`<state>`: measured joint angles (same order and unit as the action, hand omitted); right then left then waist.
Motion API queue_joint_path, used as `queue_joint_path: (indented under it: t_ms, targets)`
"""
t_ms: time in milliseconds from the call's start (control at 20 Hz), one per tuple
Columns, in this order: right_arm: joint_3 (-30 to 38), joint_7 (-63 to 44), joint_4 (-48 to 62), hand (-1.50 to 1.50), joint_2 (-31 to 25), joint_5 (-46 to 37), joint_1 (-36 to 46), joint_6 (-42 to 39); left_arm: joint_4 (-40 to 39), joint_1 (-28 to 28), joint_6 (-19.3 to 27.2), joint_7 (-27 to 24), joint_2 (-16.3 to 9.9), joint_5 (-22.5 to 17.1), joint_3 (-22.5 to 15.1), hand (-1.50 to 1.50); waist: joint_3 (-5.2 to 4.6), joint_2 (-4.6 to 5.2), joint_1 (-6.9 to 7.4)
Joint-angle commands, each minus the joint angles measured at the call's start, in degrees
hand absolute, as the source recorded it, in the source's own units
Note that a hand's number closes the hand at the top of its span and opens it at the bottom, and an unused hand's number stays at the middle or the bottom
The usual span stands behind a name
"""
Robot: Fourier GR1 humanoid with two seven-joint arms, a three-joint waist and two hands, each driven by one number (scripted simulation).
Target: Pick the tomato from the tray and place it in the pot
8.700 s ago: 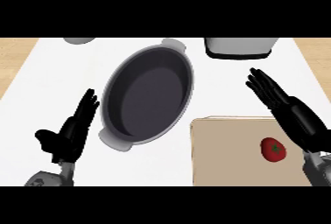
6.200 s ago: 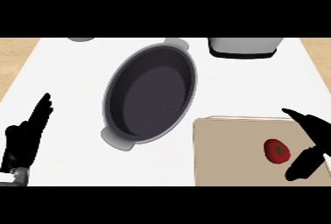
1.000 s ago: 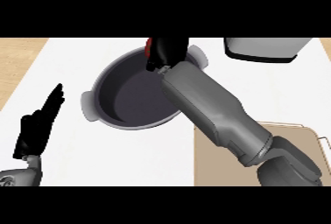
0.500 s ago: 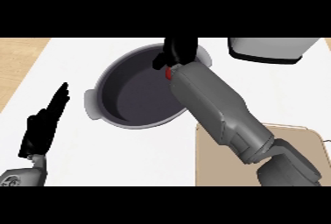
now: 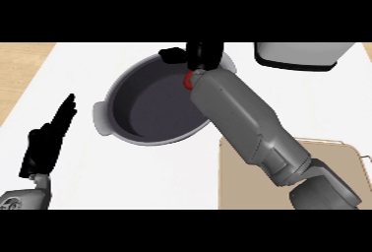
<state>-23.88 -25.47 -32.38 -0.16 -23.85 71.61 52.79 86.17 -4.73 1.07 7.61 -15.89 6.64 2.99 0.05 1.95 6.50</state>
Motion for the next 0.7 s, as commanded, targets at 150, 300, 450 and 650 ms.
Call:
queue_joint_path:
  t_ms: [150, 300, 450, 650]
  targets:
    - [3.5, 9.1, -5.6, -1.50, 0.1, 12.8, -2.3, 2.4, -0.3, 2.9, -0.7, -1.7, -0.9, -0.4, 1.5, 0.00, -0.03, -0.78, -1.74]
    - [1.5, 11.6, -9.0, -1.50, 0.2, 17.7, -4.3, 1.5, -0.9, 4.5, 1.8, -3.9, 1.4, 1.1, 1.0, 0.00, -0.05, -1.22, -3.12]
    - [-2.2, 14.6, -14.2, -1.50, 0.2, 22.3, -9.1, 1.8, -3.8, 0.8, -1.2, -2.6, -1.5, -2.0, 4.6, 0.00, -0.06, -1.51, -4.30]
    - [-3.0, 17.3, -20.0, -1.50, 0.2, 22.1, -15.2, 3.4, 0.0, 2.5, -1.3, 1.5, -2.8, -2.4, 6.2, 0.00, -0.03, -1.96, -5.86]
